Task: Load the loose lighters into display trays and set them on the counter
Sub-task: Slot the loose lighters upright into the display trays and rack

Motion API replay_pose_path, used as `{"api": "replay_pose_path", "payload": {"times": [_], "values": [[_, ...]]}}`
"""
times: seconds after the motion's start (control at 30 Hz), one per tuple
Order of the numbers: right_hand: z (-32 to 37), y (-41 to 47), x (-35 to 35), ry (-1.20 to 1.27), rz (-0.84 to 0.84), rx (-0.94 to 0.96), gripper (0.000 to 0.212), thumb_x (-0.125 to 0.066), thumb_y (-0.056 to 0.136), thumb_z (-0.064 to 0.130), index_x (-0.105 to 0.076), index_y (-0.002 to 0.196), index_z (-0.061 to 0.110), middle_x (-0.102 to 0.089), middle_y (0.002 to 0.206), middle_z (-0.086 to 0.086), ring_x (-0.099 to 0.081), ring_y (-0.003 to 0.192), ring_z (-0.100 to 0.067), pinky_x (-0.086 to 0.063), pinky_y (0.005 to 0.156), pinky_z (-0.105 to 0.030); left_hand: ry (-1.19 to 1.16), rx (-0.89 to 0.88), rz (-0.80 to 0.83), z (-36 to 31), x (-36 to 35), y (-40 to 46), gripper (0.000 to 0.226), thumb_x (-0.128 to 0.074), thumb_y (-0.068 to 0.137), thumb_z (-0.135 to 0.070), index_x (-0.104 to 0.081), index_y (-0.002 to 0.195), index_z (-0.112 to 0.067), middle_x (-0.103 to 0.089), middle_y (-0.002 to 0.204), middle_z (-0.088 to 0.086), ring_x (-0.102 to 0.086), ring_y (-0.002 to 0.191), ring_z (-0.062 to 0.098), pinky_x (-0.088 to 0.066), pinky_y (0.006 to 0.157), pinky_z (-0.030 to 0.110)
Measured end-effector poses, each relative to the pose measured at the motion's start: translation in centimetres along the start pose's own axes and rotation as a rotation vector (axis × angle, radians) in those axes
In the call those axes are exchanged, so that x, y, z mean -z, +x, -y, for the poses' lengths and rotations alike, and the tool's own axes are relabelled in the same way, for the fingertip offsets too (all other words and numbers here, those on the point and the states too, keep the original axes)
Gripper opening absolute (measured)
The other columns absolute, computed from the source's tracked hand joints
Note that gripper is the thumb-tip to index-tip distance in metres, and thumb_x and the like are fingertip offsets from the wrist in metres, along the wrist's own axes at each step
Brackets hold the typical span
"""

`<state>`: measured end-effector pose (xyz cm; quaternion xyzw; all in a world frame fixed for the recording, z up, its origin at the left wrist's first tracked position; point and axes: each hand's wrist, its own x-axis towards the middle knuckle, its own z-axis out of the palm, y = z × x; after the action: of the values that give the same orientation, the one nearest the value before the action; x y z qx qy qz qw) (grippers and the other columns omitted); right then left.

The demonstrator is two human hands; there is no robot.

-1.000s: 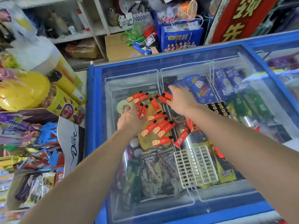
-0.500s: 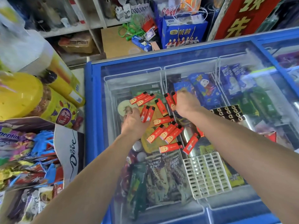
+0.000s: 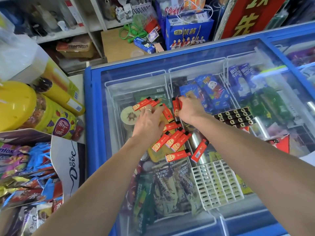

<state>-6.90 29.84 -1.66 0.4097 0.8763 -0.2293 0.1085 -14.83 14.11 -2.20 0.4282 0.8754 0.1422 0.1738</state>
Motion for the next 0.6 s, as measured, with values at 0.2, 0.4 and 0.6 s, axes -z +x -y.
{"api": "replay_pose_path", "payload": {"times": [0.2,0.4,0.6], "values": [[-0.3,-0.4,0.0,-0.014,-0.048,0.020,0.042,-0.065,0.089,0.000,-0.050,0.128,0.009,-0.048,0.130,-0.019,-0.057,0.113,-0.038,-0.053,0.091,-0.045,0.198,-0.046,0.155,-1.9,-0.6,2.0,0.040,-0.043,0.106,-0.037,-0.047,0.145,-0.033,-0.050,0.135,0.013,-0.046,0.126,0.034,-0.046,0.097,0.050],[-0.4,-0.1,0.1,0.046,0.014,-0.087,0.072,-0.069,0.091,0.009,-0.026,0.148,0.004,-0.051,0.131,-0.020,-0.060,0.108,-0.035,-0.045,0.073,-0.037,0.170,-0.027,0.173,-2.2,-0.4,2.7,0.022,-0.055,0.100,-0.026,-0.055,0.121,-0.025,-0.055,0.110,0.012,-0.055,0.108,0.034,-0.049,0.084,0.043],[-0.7,-0.8,0.7,0.006,0.043,-0.050,0.014,-0.062,0.095,0.015,-0.056,0.103,0.006,-0.049,0.082,-0.006,-0.057,0.077,-0.023,-0.043,0.065,-0.035,0.165,0.000,0.116,-2.2,-0.2,2.0,0.030,-0.050,0.096,-0.001,-0.048,0.119,-0.019,-0.056,0.100,0.012,-0.056,0.091,0.031,-0.045,0.066,0.038]]}}
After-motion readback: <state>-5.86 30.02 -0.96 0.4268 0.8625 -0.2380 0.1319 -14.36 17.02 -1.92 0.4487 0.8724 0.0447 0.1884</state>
